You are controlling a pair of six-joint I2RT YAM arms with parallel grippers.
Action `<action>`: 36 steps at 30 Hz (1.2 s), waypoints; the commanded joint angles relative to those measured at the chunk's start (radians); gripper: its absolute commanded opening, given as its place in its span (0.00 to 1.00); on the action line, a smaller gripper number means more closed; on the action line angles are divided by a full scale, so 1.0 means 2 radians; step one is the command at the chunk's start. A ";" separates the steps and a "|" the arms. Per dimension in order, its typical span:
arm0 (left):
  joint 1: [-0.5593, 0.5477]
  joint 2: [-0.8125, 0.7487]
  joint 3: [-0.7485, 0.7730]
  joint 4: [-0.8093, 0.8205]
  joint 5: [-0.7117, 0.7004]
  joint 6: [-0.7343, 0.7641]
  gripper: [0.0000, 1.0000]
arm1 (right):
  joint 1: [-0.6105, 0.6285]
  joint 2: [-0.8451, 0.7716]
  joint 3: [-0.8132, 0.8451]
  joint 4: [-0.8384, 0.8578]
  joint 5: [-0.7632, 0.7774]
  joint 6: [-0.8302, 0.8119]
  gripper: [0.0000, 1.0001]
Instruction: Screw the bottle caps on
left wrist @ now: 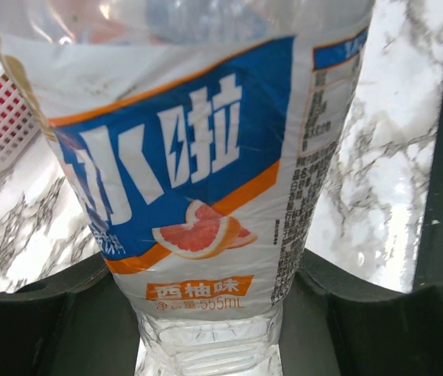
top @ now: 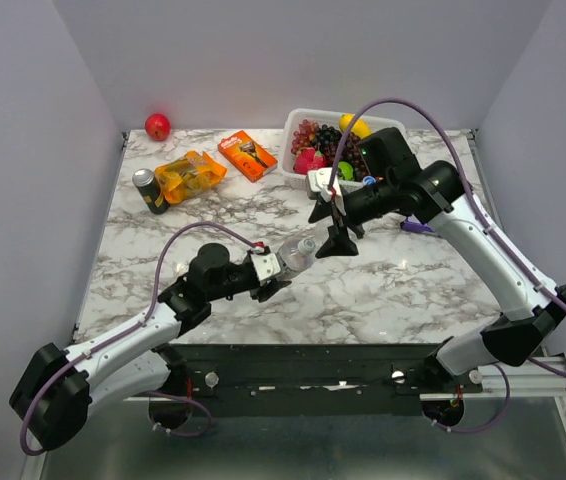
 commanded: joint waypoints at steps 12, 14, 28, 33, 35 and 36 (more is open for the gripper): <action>-0.002 -0.001 0.015 0.041 0.071 -0.051 0.00 | 0.012 0.003 -0.025 0.049 -0.066 -0.028 0.61; -0.002 0.000 0.016 0.040 0.070 -0.052 0.00 | 0.012 0.003 -0.026 0.052 -0.072 -0.020 0.53; -0.002 0.002 0.012 0.062 0.051 -0.068 0.00 | 0.012 -0.002 -0.049 0.108 -0.073 0.101 0.25; -0.002 0.003 0.010 0.063 0.047 -0.068 0.00 | 0.012 -0.001 -0.053 0.115 -0.067 0.124 0.23; -0.002 0.001 0.010 0.062 0.047 -0.069 0.00 | 0.013 -0.001 -0.053 0.111 -0.065 0.119 0.23; -0.002 0.001 0.010 0.061 0.046 -0.071 0.00 | 0.012 -0.001 -0.052 0.107 -0.062 0.115 0.23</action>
